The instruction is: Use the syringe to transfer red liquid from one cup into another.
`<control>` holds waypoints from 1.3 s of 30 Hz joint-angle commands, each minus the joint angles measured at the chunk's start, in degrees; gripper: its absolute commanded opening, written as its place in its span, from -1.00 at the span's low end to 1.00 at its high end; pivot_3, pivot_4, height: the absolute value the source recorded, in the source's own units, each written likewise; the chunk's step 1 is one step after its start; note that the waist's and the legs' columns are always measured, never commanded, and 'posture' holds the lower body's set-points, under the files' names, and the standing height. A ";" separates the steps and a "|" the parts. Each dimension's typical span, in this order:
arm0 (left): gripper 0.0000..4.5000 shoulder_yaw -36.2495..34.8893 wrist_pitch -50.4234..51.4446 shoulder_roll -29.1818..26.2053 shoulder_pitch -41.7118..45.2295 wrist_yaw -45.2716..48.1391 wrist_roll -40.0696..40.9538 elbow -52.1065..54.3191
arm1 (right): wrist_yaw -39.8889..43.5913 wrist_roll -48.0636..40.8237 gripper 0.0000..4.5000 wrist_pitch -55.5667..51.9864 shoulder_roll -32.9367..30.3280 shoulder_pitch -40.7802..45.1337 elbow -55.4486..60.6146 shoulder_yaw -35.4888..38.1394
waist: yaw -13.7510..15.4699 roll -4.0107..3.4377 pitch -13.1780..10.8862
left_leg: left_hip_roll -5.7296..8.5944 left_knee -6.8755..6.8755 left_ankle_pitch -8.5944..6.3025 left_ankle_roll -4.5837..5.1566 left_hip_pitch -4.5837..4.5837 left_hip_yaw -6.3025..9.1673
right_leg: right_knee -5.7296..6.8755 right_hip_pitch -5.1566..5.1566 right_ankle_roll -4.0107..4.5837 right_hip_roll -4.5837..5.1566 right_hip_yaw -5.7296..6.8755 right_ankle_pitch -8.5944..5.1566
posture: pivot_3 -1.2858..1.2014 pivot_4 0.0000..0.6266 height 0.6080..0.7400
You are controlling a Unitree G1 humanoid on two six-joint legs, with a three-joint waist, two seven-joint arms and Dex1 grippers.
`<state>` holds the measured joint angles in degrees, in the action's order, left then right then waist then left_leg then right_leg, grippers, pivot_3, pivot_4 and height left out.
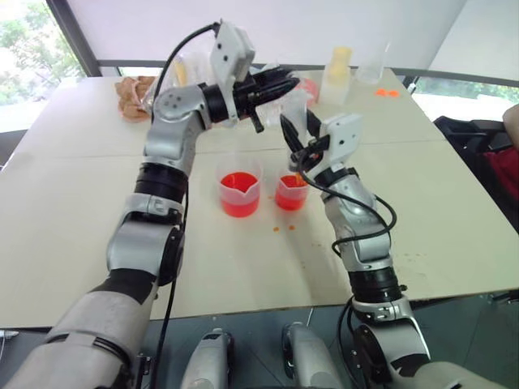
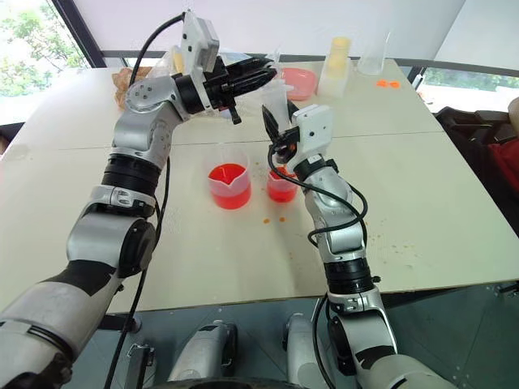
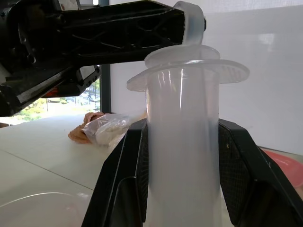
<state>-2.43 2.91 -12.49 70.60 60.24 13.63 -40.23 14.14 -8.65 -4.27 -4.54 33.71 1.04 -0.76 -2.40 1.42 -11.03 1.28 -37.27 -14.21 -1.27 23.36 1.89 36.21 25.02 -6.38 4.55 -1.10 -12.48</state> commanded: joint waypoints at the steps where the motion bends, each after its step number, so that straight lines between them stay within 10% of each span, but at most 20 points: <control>1: -0.09 1.85 2.34 0.24 0.01 2.40 0.13 -0.79 | -0.27 -1.29 -0.38 2.77 0.55 5.22 6.51 0.75 | 0.03 0.00 0.00 | 0.01 0.00 0.00 0.00 0.00 -0.01 | 0.00 0.00 0.00 0.01 0.00 0.00 | 0.03 -0.52 1.00; 5: 0.72 0.37 2.21 -1.31 0.59 0.59 0.54 -1.34 | 0.17 -0.89 -0.38 2.77 0.41 4.92 6.46 0.42 | -0.14 -0.01 0.01 | -0.01 0.00 0.00 0.00 -0.02 0.02 | 0.00 -0.01 0.00 -0.01 0.01 0.00 | 0.03 -0.52 1.00; 18: 0.72 -8.82 30.30 -12.93 -14.30 -5.80 17.33 31.08 | -1.14 -15.56 -0.38 -15.00 -3.69 9.46 11.98 10.13 | -0.34 -0.05 0.00 | -0.13 0.05 0.01 -0.01 -0.03 0.12 | 0.17 0.15 0.01 0.04 -0.16 0.00 | 0.03 -0.52 1.00; 28: 0.72 -8.52 43.44 -24.32 -48.36 -12.63 23.62 73.07 | 1.71 -29.11 -0.38 -56.70 -29.34 9.52 8.98 16.80 | 1.14 -0.06 0.01 | -0.18 0.09 -0.01 0.01 -0.02 0.06 | -0.05 0.05 0.03 0.19 -0.23 0.00 | 0.03 -0.52 1.00; 39: 0.72 -4.18 40.74 -23.35 -65.89 -18.01 21.82 79.42 | 2.98 -29.56 -0.38 -72.42 -29.94 4.94 0.22 16.40 | 1.51 -0.15 0.04 | -0.12 -0.01 -0.03 0.05 -0.38 -0.18 | -0.17 -0.42 0.25 0.01 -0.20 -0.12 | 0.03 -0.52 1.00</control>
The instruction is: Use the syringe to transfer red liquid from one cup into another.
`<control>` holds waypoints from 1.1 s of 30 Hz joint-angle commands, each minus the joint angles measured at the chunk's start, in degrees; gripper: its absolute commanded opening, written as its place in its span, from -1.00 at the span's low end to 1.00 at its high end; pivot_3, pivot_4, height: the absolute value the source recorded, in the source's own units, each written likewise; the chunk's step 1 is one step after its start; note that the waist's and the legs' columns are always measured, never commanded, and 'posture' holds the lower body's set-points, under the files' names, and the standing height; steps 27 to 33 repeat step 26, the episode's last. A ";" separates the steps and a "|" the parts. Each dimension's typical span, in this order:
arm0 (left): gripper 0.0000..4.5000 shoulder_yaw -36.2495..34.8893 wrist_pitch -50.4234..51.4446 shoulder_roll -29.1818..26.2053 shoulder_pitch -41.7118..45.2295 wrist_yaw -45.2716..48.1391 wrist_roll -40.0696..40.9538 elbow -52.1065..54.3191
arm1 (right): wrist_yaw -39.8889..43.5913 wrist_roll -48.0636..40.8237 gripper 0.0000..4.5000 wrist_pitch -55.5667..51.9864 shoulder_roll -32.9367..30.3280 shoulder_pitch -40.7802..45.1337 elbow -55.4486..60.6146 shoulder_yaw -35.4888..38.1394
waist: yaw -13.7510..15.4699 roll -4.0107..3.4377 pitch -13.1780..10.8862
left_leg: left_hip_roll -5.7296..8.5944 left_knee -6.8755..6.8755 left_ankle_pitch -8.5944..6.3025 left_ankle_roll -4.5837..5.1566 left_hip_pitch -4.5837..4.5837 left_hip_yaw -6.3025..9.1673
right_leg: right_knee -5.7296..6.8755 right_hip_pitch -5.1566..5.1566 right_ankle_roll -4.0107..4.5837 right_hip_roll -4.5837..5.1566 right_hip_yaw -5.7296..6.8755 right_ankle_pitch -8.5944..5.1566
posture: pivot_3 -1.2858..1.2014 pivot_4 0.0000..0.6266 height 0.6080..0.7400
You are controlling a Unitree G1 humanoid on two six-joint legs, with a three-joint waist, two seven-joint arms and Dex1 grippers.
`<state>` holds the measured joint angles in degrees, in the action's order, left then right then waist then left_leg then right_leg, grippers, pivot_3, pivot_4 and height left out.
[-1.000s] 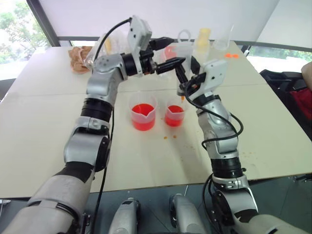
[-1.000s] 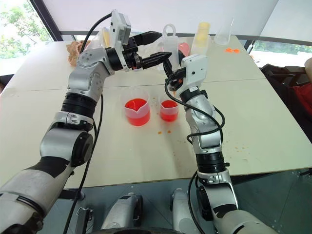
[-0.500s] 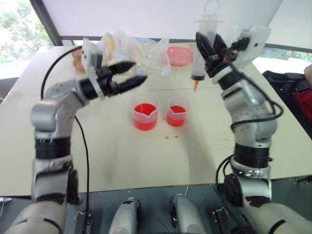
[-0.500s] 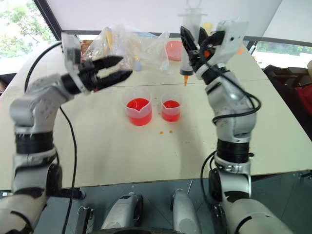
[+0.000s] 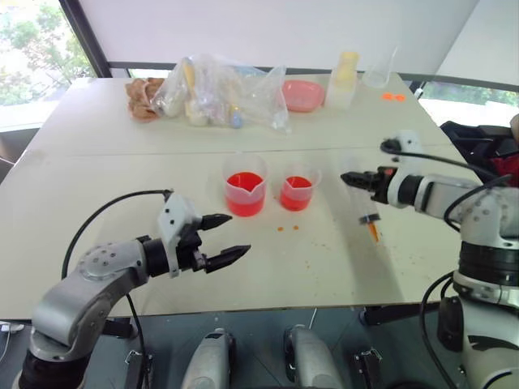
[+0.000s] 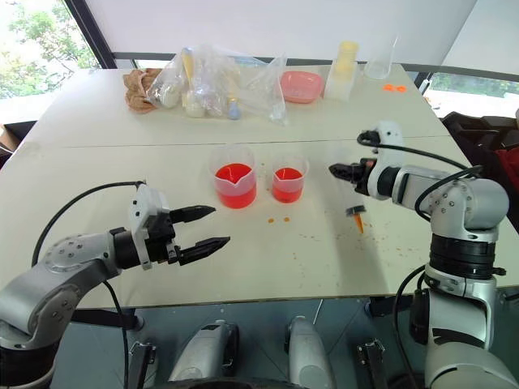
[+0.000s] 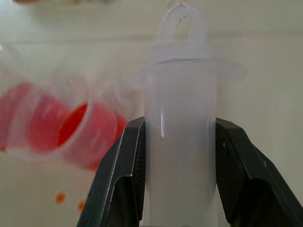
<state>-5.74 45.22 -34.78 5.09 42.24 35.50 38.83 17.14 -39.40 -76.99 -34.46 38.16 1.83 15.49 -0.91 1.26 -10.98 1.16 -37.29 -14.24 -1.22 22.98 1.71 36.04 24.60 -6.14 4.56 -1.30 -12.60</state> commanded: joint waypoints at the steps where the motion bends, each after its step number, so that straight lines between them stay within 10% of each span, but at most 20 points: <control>1: 0.72 -0.95 -1.50 -1.49 -0.75 0.25 0.33 0.26 | -0.10 1.80 -0.38 0.87 0.17 0.36 -1.43 -0.10 | 0.00 0.00 0.00 | 0.00 -0.03 0.00 0.00 0.00 0.00 | 0.00 -0.01 0.00 0.00 0.00 0.00 | 0.03 -0.52 1.00; 6: 0.72 -0.63 -2.31 -1.69 -1.02 -0.14 0.95 -0.35 | 0.38 4.61 -0.38 2.85 0.25 -0.53 -3.42 -2.05 | 0.00 0.00 0.00 | 0.01 -0.03 0.00 0.00 0.02 0.00 | -0.04 -0.02 0.00 0.00 0.01 0.00 | 0.03 -0.52 1.00; 12: 0.73 -0.92 -2.54 -1.43 0.44 -0.82 1.36 -1.23 | 0.86 6.64 0.99 4.80 0.25 -1.98 -3.38 -2.02 | -0.01 0.00 0.00 | 0.02 -0.04 0.00 0.00 0.02 0.00 | -0.04 -0.02 -0.02 0.00 0.01 0.01 | 0.03 -0.52 1.00; 33: 0.73 -7.02 -0.50 -3.96 0.11 -0.85 8.39 -2.11 | 19.62 2.90 0.99 18.11 -10.58 -9.08 6.44 4.34 | 0.19 -0.03 -0.02 | 0.01 -0.04 0.00 0.00 0.07 0.02 | -0.12 -0.02 -0.05 0.00 0.03 0.00 | 0.03 -0.52 1.00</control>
